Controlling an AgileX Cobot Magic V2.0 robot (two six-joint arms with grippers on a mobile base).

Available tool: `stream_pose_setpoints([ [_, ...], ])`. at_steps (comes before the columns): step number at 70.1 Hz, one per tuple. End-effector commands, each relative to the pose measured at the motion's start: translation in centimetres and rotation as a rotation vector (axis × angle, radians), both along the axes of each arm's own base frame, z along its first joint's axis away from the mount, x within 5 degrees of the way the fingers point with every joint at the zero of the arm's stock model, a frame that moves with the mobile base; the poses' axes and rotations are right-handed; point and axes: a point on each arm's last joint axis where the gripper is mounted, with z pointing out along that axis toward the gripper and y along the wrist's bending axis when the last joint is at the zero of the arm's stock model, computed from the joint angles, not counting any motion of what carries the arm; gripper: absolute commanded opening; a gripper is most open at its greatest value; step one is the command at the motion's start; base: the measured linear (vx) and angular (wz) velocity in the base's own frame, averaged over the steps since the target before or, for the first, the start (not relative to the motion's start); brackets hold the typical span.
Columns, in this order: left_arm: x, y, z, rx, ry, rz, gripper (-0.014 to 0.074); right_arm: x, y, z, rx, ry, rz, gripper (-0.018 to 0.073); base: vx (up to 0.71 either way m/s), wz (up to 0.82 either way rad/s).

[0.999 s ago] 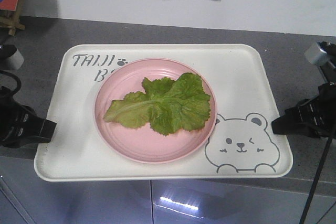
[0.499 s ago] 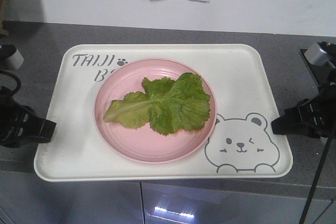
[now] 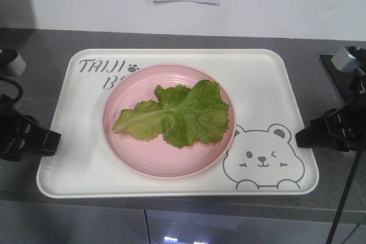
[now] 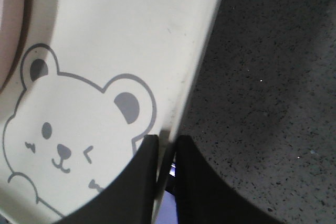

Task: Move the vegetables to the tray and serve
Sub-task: 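Drive the base to the other counter holding the tray level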

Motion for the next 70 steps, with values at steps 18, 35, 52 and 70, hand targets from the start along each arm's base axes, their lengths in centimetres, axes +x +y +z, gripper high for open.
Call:
stream_pose_setpoints([
  [18,-0.19,-0.94,1.96,-0.112,-0.091,-0.019,-0.0007,-0.67,1.10,1.88,0.099,-0.053,0.066,-0.0003,0.05,-0.03],
  [35,-0.19,-0.94,1.96,-0.112,-0.091,-0.019,-0.0007,-0.67,1.10,1.88,0.099,-0.053,0.066,-0.0003,0.05,-0.01],
  [52,-0.19,-0.94,1.96,-0.112,-0.091,-0.019,-0.0007,-0.67,1.10,1.88,0.099,-0.053,0.066,-0.0003,0.06,-0.02],
  [70,-0.19,-0.94,1.96,-0.112,-0.091,-0.019,-0.0007,-0.67,1.10,1.88,0.099,-0.053,0.066,-0.0003,0.05,-0.01],
])
